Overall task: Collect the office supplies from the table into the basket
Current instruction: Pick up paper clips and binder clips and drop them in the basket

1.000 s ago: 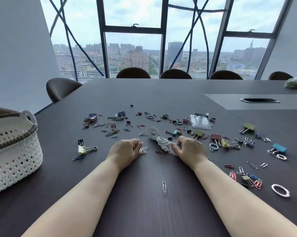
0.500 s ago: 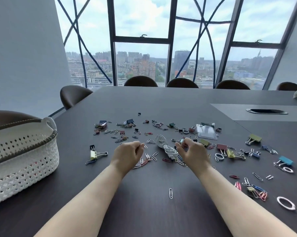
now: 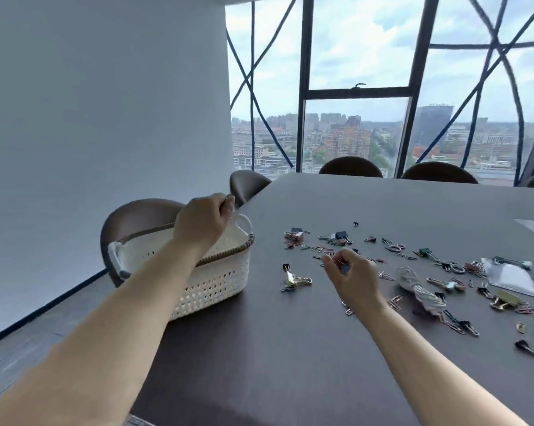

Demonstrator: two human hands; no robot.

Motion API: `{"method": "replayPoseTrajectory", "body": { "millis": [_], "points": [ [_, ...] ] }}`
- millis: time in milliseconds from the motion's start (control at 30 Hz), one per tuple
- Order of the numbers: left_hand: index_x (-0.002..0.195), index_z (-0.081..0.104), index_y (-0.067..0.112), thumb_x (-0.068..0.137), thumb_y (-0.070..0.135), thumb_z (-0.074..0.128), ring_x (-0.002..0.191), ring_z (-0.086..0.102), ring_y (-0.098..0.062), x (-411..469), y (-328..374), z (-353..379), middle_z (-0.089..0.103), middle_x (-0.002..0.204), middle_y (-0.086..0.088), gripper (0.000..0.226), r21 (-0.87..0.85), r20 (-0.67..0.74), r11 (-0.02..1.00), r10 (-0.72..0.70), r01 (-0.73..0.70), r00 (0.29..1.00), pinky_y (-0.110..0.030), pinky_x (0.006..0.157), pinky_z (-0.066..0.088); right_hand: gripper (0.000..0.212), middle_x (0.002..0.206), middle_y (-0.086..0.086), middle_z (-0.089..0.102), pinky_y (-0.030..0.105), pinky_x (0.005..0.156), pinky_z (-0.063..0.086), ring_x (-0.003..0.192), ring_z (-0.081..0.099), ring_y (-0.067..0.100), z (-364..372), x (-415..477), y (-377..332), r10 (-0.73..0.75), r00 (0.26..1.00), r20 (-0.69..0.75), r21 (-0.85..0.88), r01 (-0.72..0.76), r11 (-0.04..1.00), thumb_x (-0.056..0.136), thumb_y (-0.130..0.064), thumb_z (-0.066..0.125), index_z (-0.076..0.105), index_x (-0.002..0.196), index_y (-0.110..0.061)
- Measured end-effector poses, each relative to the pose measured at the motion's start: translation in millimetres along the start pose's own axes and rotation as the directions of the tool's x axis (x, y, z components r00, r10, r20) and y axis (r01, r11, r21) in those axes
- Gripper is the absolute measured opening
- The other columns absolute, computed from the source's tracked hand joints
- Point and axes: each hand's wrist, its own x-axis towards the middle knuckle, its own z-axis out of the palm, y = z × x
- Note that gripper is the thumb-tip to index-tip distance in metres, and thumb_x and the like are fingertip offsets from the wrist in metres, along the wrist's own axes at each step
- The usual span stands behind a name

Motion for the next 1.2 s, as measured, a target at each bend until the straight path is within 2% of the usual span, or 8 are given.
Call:
{"method": "replayPoseTrajectory", "body": {
  "millis": [300, 400, 533, 667, 800, 933, 1067, 1200],
  "points": [
    [0.108, 0.065, 0.014, 0.095, 0.044, 0.041, 0.11, 0.057, -0.028, -3, -48, 14, 0.065, 0.114, -0.01, 0.041, 0.109, 0.469, 0.988, -0.15, 0.111, 0.87, -0.033, 0.086, 0.045, 0.038, 0.047, -0.009, 0.042, 0.019, 0.051, 0.032, 0.049, 0.041, 0.005, 26, 2, -22, -0.045, 0.999, 0.028, 0.033, 0.044, 0.999, 0.084, -0.029, 0.063, 0.041, 0.053, -0.027],
    [0.111, 0.066, 0.018, 0.096, 0.047, 0.031, 0.125, 0.046, -0.027, -2, -48, 12, 0.058, 0.128, -0.008, 0.048, 0.169, 0.519, 0.984, -0.141, 0.06, 0.843, -0.043, 0.103, 0.038, 0.038, 0.047, -0.008, 0.043, 0.02, 0.052, 0.033, 0.049, 0.041, 0.007, 29, 2, -22, -0.027, 0.999, 0.034, 0.045, 0.025, 0.999, 0.084, -0.029, 0.063, 0.041, 0.053, -0.026],
    [0.111, 0.067, 0.018, 0.097, 0.04, 0.038, 0.127, 0.042, -0.029, -4, -45, 12, 0.057, 0.127, -0.008, 0.039, 0.172, 0.55, 0.985, -0.116, 0.024, 0.827, -0.038, 0.107, 0.033, 0.037, 0.051, -0.007, 0.046, 0.019, 0.052, 0.033, 0.052, 0.043, 0.007, 31, -1, -21, -0.01, 0.999, 0.046, 0.041, 0.008, 0.999, 0.084, -0.03, 0.061, 0.042, 0.053, -0.026],
    [0.098, 0.071, 0.015, 0.094, 0.032, 0.049, 0.089, 0.063, -0.017, -8, -41, 3, 0.072, 0.089, -0.003, 0.028, 0.082, 0.469, 0.993, -0.109, 0.079, 0.877, -0.03, 0.083, 0.046, 0.037, 0.05, -0.008, 0.045, 0.014, 0.051, 0.032, 0.052, 0.043, 0.006, 31, -4, -23, -0.019, 0.998, 0.052, 0.024, 0.018, 1.0, 0.084, -0.03, 0.061, 0.041, 0.054, -0.028],
    [0.07, 0.057, 0.02, 0.087, 0.055, 0.048, 0.072, 0.053, -0.016, -32, -39, -19, 0.054, 0.065, 0.009, 0.04, 0.155, 0.554, 0.987, -0.121, 0.042, 0.824, -0.03, 0.069, 0.043, 0.036, 0.048, -0.007, 0.044, 0.018, 0.051, 0.033, 0.051, 0.042, 0.008, 26, -4, -27, -0.039, 0.998, 0.052, 0.036, 0.038, 0.999, 0.085, -0.03, 0.061, 0.041, 0.054, -0.027],
    [0.078, 0.058, 0.017, 0.083, 0.06, 0.05, 0.073, 0.056, -0.017, -66, -47, -23, 0.057, 0.073, 0.005, 0.044, 0.319, 0.435, 0.923, 0.06, -0.216, 0.898, -0.028, 0.061, 0.04, 0.036, 0.047, -0.007, 0.04, 0.022, 0.052, 0.033, 0.049, 0.039, 0.007, 23, -2, -41, -0.075, 0.996, 0.039, 0.052, 0.073, 0.996, 0.085, -0.029, 0.061, 0.041, 0.054, -0.026],
    [0.094, 0.07, 0.022, 0.078, 0.067, 0.047, 0.08, 0.066, -0.015, -74, -48, -21, 0.07, 0.086, 0.008, 0.052, 0.152, 0.299, 0.935, 0.265, -0.32, 0.917, -0.027, 0.066, 0.047, 0.033, 0.044, -0.005, 0.039, 0.023, 0.049, 0.031, 0.045, 0.036, 0.012, 17, 4, -68, -0.12, 0.993, 0.004, 0.131, 0.119, 0.984, 0.084, -0.031, 0.061, 0.048, 0.057, -0.018],
    [0.085, 0.074, 0.025, 0.074, 0.065, 0.042, 0.067, 0.069, -0.011, -78, -32, -9, 0.073, 0.076, 0.011, 0.053, 0.033, 0.15, 0.878, 0.468, -0.478, 0.871, -0.024, 0.055, 0.054, 0.039, 0.045, -0.004, 0.039, 0.017, 0.045, 0.028, 0.045, 0.034, 0.011, 15, 12, -106, -0.22, 0.973, -0.073, 0.208, 0.23, 0.951, 0.085, -0.032, 0.061, 0.042, 0.051, -0.025]
  ]
}}
